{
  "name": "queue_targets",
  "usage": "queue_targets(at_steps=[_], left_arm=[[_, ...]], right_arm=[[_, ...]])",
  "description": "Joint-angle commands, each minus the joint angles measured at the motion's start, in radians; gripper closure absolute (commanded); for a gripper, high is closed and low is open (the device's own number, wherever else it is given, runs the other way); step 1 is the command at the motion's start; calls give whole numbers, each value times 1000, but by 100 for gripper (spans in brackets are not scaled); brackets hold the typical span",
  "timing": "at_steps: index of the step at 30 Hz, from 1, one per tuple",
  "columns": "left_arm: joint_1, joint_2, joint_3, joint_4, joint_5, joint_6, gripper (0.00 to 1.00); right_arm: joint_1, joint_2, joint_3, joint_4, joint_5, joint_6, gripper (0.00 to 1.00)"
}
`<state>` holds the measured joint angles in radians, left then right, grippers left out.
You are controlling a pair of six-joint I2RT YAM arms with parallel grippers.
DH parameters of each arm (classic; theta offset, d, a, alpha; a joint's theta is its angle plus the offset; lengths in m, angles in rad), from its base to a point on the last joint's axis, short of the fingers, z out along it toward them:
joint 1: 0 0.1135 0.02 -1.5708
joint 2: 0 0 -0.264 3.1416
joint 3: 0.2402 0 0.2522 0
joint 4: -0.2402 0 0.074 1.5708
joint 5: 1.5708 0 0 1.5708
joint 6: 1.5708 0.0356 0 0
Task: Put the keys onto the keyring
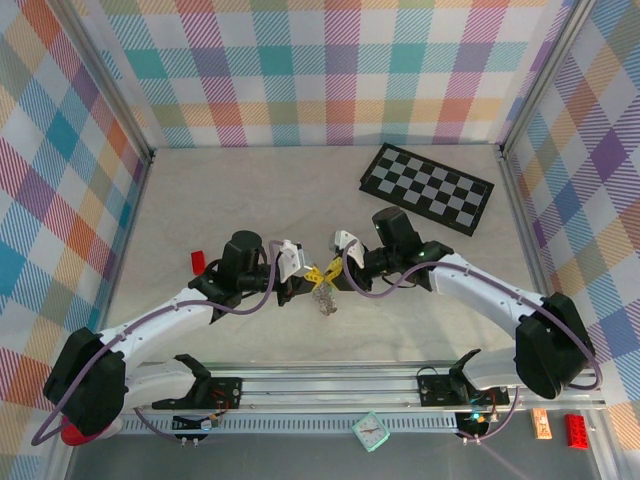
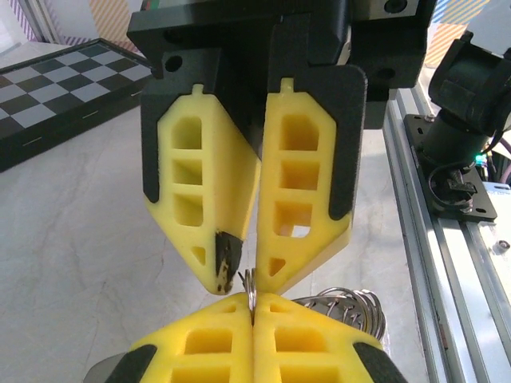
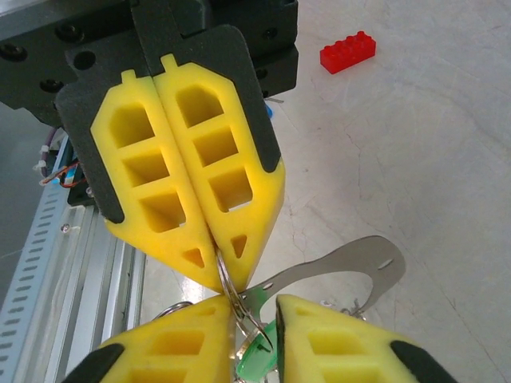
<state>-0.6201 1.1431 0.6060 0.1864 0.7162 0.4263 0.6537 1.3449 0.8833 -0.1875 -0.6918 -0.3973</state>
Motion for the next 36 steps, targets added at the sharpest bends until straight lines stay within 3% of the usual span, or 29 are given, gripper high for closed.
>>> queue_targets(at_steps=[1,3,4,8,11,24,31,33,36], left_arm=[[-3,-22,-8,64,45,-14,100],[-5,-23,-6,56,33,-14,100],[-6,-25,-4,46,13,-14,100],[-5,-34,3,2,-53,-1,79],[-6,-27,28,-66,-88,34,78],[-12,0,81,-153,-73,87,85],[-12,-3,82,-153,-41,88,100],[-11,-9,76,-146,-36,87,100],[-12,-17,59,-116,-25,74,100]], right_arm=[[1,17,5,49,-60,8,89],[1,17,10,45,-64,2,100],[1,15,15,36,-61,-5,100],[1,5,49,-41,-33,-49,100],[5,5,82,-121,-2,-96,100],[88,67,222,-358,157,-245,100],[91,50,214,-310,138,-205,100],[76,31,182,-276,123,-164,87],[49,-3,114,-214,95,-102,76]])
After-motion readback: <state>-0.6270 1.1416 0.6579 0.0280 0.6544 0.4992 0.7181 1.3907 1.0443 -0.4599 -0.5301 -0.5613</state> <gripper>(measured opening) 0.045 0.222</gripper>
